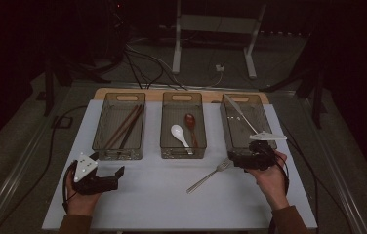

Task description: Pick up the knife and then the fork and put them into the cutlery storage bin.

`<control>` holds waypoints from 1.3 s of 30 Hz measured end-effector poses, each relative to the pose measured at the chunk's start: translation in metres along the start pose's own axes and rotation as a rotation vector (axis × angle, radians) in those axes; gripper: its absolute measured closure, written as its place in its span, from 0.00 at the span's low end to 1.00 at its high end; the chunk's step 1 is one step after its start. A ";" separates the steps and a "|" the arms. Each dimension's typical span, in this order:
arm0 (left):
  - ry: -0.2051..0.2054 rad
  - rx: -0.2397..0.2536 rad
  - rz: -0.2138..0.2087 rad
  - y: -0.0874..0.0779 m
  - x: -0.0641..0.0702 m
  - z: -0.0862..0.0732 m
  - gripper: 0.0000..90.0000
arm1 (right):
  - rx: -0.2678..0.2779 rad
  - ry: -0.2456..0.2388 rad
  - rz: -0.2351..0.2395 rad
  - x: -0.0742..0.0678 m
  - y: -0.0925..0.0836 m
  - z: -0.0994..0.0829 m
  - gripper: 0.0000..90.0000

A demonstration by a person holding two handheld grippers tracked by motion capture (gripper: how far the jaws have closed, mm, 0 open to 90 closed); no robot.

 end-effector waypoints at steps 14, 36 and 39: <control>0.003 -0.001 0.002 0.000 0.001 0.000 0.01 | -0.030 0.016 0.013 -0.003 0.011 -0.016 0.14; 0.003 0.000 0.001 0.000 0.001 0.000 0.01 | -0.075 0.028 0.021 -0.005 0.031 -0.028 0.17; 0.003 0.000 0.001 0.000 0.001 0.000 0.01 | -0.086 0.031 0.021 -0.005 0.035 -0.030 0.17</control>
Point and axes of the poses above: each handheld gripper's, and its own axes: y roughly forward along the jaws, z roughly out of its top, x roughly to its right, the point moved 2 cm from there along y, roughly forward along the jaws, and after that the axes turned 14 degrees about -z, right-handed, at the moved point
